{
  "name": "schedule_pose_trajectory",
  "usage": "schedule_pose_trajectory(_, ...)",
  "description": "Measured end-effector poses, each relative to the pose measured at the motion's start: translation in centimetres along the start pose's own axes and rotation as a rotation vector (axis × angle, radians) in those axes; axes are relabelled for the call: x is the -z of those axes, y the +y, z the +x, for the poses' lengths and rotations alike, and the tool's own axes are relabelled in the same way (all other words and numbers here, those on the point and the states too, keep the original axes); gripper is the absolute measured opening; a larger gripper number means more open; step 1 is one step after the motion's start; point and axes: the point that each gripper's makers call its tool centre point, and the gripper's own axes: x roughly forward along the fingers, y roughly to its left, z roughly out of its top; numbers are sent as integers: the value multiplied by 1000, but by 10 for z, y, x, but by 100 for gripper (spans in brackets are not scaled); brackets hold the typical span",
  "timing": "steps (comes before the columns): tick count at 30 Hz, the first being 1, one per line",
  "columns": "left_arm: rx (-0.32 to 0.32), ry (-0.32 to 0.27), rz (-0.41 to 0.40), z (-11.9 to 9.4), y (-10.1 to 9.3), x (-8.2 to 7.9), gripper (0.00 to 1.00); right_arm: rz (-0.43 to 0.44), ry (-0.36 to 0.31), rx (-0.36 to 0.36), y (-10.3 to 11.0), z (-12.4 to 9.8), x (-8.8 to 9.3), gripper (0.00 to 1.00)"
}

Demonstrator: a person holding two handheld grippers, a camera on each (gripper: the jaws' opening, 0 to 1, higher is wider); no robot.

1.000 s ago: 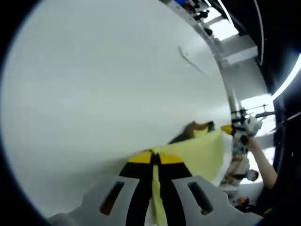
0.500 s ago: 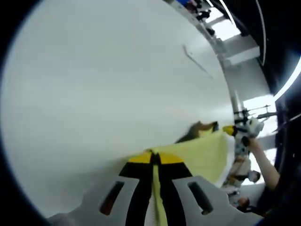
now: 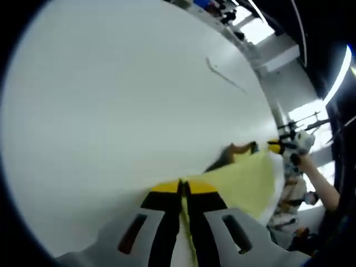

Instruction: Fold the garment on the visible template until the final outline fits inside the template.

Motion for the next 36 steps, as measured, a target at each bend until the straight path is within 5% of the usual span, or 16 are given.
schedule_pose_trajectory(7, -34, -54, 35, -16, 3, -8, 0, 2, -24, 17, 0, -9, -2, 17)
schedule_pose_trajectory(17, -72, -170, 213, -40, -13, -19, 5, -12, -119, 56, 7, -40, -18, 24)
schedule_pose_trajectory(25, -52, -275, 310, -63, -40, -10, 16, 18, -193, 75, 23, -72, -19, 32)
schedule_pose_trajectory(36, -64, -363, 349, -101, -60, 28, 34, 108, -292, 104, 49, -121, 6, 41)
